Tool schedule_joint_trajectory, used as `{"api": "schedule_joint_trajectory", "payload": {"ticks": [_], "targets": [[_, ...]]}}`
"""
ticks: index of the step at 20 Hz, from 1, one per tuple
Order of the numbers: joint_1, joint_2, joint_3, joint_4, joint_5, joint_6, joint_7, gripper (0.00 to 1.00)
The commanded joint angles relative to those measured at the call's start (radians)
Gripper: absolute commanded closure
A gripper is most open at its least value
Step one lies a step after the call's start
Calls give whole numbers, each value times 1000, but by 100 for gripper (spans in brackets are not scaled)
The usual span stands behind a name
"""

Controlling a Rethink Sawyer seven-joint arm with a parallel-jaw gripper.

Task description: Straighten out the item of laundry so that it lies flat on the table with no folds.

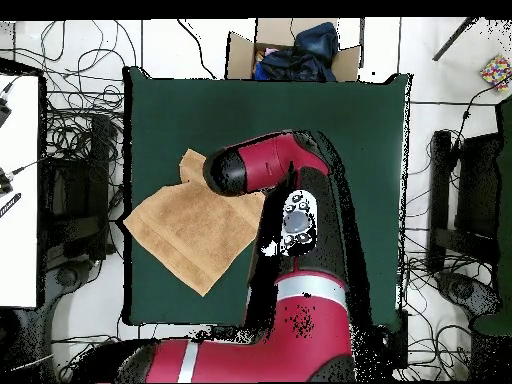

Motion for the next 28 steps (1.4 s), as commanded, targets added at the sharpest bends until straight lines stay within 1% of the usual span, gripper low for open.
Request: {"api": "schedule_joint_trajectory", "payload": {"ticks": [1, 5, 12, 18, 22, 28], "targets": [[-4, -33, 110, 152, 88, 97, -119, 100], [-5, -13, 109, 192, 118, 51, -84, 100], [17, 75, 89, 209, 134, -71, 6, 100], [2, 146, 100, 230, 162, -159, 35, 100], [7, 200, 91, 225, 158, -231, 55, 100], [13, 243, 86, 218, 175, -281, 64, 100]]}}
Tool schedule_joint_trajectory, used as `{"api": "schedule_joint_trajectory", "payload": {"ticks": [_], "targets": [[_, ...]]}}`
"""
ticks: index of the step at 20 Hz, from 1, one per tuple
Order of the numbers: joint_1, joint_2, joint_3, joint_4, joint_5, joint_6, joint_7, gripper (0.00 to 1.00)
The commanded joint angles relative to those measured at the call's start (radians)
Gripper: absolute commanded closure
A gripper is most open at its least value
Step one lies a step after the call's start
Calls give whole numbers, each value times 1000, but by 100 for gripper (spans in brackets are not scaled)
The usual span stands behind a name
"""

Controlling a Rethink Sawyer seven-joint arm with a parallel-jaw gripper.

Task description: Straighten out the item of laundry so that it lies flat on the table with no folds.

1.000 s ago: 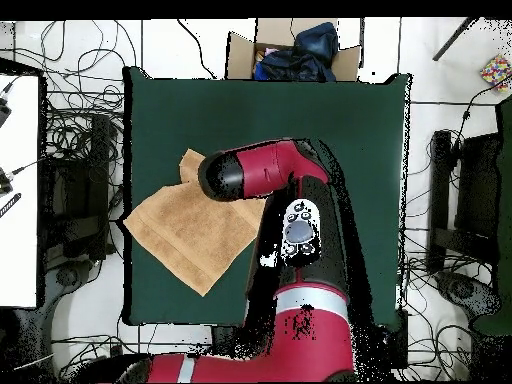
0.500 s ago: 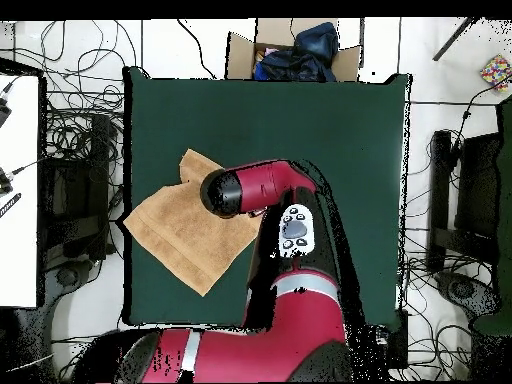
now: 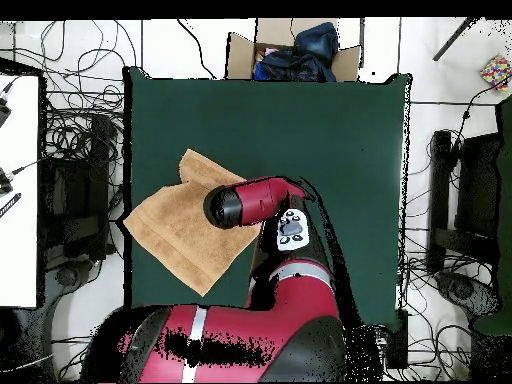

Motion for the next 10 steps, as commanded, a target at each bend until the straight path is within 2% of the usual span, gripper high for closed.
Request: {"api": "schedule_joint_trajectory", "payload": {"ticks": [1, 10], "targets": [[14, 116, 86, 46, 61, -81, 65, 100], [38, 123, 41, -20, 19, -70, 45, 100]]}}
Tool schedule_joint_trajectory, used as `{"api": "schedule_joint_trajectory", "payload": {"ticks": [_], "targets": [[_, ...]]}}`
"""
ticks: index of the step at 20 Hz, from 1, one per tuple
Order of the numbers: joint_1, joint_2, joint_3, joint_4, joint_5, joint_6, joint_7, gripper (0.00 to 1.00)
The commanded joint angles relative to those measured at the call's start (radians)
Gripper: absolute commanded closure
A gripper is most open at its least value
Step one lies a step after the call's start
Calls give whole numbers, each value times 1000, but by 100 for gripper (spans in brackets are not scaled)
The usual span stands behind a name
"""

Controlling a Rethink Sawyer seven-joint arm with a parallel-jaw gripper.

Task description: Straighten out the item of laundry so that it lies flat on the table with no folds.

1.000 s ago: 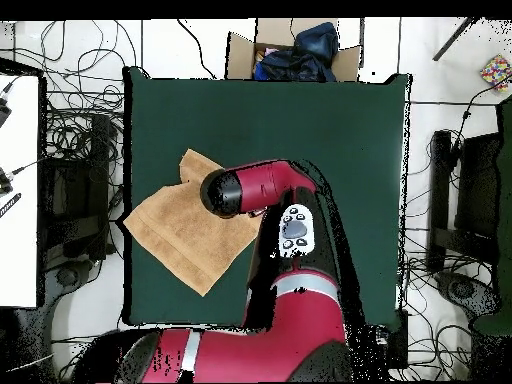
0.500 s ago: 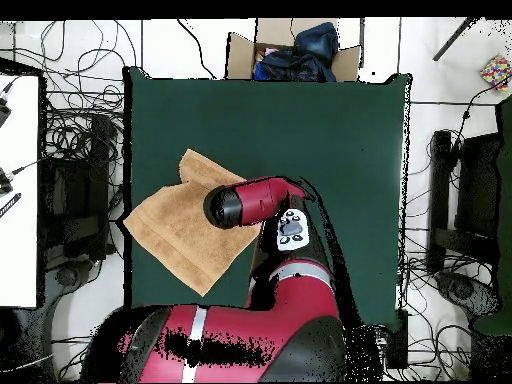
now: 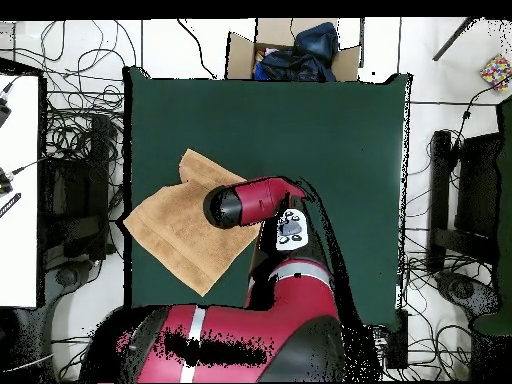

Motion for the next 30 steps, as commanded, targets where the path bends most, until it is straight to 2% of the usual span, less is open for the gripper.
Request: {"api": "schedule_joint_trajectory", "payload": {"ticks": [1, 7, 11, 19, 23, 30], "targets": [[37, 118, 36, -27, 9, -67, 40, 100], [34, 124, -3, -91, -29, -53, 0, 100], [8, 122, -9, -142, -64, -43, -67, 100], [-87, 143, 80, -282, -129, 46, -286, 100], [-105, 133, 104, -295, -160, 71, -328, 100], [-139, 149, 144, -353, -163, 144, -427, 100]]}}
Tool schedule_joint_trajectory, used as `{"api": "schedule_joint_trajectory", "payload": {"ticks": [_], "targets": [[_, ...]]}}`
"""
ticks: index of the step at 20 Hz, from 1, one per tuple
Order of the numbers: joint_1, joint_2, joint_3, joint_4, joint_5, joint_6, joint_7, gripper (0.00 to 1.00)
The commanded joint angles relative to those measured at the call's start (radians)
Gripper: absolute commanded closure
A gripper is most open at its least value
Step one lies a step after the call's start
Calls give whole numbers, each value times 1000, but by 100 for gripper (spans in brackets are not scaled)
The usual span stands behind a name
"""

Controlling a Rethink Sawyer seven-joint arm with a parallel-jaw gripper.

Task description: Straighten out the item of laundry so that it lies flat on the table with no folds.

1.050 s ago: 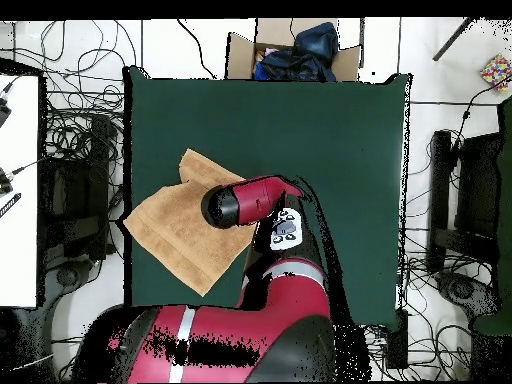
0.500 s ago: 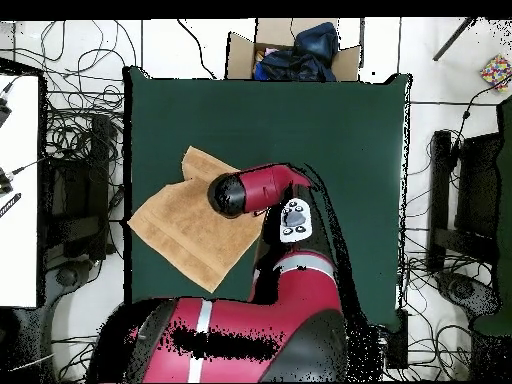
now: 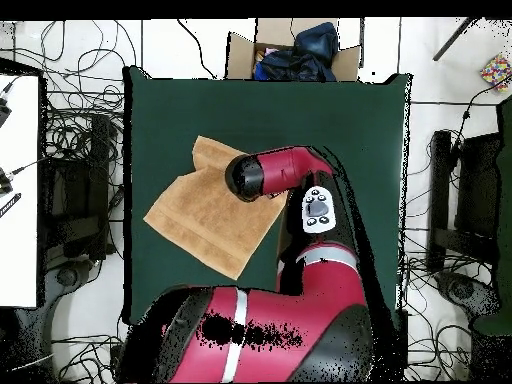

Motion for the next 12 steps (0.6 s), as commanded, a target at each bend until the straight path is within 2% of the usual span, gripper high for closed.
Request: {"api": "schedule_joint_trajectory", "payload": {"ticks": [1, 10, 12], "targets": [[-52, 89, 88, -130, -80, 16, -274, 100], [-47, 86, 67, -140, -31, 45, -308, 100], [-43, 49, 59, -98, -16, 64, -303, 100]]}}
